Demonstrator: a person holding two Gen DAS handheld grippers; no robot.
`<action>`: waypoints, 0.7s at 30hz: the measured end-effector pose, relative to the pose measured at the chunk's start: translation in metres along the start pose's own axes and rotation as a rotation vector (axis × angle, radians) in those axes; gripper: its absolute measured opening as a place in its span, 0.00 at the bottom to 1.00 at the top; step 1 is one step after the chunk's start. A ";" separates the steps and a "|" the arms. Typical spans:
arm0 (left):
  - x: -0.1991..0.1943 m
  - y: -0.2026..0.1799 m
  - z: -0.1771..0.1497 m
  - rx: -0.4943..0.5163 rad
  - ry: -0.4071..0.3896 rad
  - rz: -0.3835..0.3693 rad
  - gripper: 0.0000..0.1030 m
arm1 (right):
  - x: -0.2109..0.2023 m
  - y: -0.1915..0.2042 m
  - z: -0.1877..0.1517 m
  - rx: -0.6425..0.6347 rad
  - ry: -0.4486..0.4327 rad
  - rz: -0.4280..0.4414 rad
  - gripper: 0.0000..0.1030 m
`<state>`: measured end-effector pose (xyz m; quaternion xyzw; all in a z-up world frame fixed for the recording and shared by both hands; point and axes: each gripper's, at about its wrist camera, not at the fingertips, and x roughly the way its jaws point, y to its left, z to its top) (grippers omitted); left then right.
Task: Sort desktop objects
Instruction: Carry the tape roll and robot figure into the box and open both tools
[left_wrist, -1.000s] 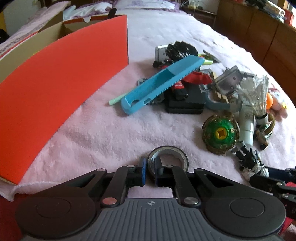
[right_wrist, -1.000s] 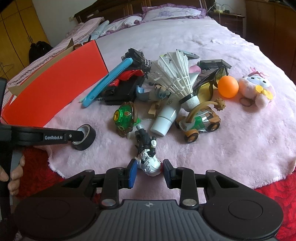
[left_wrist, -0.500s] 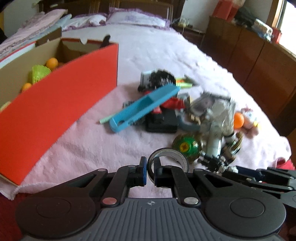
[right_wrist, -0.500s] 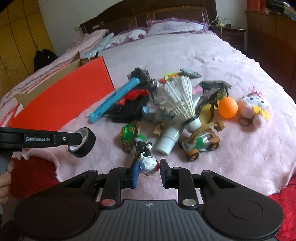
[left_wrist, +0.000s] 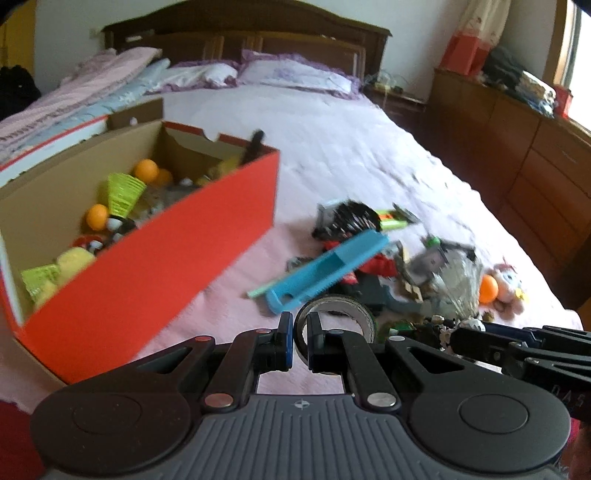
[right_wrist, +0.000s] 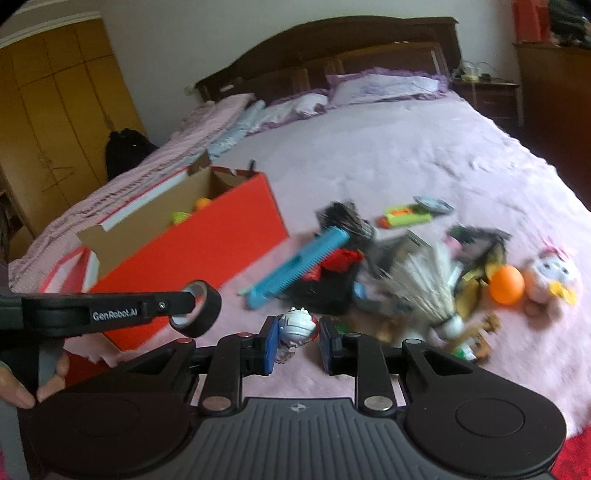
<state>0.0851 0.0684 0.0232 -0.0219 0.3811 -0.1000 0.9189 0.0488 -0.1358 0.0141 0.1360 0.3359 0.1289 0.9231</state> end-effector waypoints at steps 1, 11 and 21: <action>-0.002 0.004 0.003 -0.003 -0.008 0.010 0.09 | 0.002 0.004 0.005 -0.004 -0.004 0.013 0.25; -0.012 0.066 0.066 -0.057 -0.073 0.154 0.09 | 0.038 0.080 0.085 -0.170 -0.090 0.145 0.25; 0.020 0.135 0.108 -0.134 -0.031 0.313 0.14 | 0.118 0.151 0.152 -0.248 -0.072 0.211 0.25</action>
